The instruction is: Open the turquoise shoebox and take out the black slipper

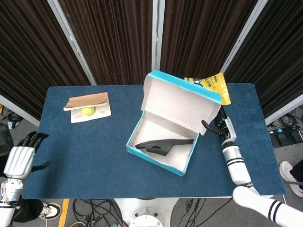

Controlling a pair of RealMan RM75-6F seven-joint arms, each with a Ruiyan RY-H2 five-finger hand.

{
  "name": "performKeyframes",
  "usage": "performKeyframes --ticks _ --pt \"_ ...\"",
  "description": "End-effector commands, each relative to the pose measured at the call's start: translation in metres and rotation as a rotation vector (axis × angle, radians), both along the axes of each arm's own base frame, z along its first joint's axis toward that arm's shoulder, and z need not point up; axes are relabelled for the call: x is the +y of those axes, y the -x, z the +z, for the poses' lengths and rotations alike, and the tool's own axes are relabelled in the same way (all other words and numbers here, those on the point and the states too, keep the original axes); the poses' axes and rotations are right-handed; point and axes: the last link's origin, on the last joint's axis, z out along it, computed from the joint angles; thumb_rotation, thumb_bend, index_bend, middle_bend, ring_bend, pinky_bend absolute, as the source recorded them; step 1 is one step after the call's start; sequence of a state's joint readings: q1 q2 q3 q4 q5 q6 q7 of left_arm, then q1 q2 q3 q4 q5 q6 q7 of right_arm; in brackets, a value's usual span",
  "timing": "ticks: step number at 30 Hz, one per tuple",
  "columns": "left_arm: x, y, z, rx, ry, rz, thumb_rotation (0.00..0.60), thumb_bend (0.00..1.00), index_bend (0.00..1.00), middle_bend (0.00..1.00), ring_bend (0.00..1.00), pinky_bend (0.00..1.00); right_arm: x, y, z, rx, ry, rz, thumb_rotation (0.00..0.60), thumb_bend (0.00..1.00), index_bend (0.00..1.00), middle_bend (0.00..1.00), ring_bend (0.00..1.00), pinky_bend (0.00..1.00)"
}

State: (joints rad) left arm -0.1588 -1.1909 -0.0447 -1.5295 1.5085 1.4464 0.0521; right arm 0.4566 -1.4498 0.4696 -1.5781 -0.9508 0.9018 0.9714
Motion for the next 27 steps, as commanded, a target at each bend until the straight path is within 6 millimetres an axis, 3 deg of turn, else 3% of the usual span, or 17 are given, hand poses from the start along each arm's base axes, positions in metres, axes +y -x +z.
performKeyframes --ticks 1,7,10,14,21,27 --pt "0.0 0.0 0.0 -0.001 0.0 0.0 0.6 0.07 0.19 0.19 0.11 0.32 -0.004 0.005 0.011 0.033 0.11 -0.031 0.6 0.1 0.0 0.0 0.0 0.0" --pt "-0.001 0.001 0.0 -0.002 -0.001 0.0 0.6 0.07 0.19 0.19 0.11 0.32 -0.001 0.002 0.03 0.243 0.343 0.018 0.6 0.1 0.0 0.0 0.0 0.0" --pt "0.0 0.0 -0.001 -0.003 0.003 -0.002 0.6 0.07 0.19 0.19 0.11 0.32 0.006 -0.001 0.03 0.354 0.4 0.085 0.6 0.1 0.0 0.0 0.0 0.0" --pt "0.0 -0.001 -0.002 -0.003 0.003 -0.007 0.6 0.07 0.19 0.19 0.11 0.32 0.012 -0.013 0.018 0.49 0.345 0.228 0.6 0.1 0.0 0.03 0.0 0.0" --pt "0.0 -0.001 -0.001 -0.002 0.0 -0.004 0.6 0.07 0.19 0.19 0.11 0.32 0.012 -0.051 0.0 0.712 0.234 0.474 0.6 0.1 0.0 0.07 0.0 0.0" --pt "0.0 0.0 -0.001 -0.006 0.003 -0.003 0.6 0.07 0.19 0.19 0.11 0.32 0.018 -0.072 -0.014 1.045 0.078 0.687 0.6 0.1 0.0 0.06 0.0 0.0"
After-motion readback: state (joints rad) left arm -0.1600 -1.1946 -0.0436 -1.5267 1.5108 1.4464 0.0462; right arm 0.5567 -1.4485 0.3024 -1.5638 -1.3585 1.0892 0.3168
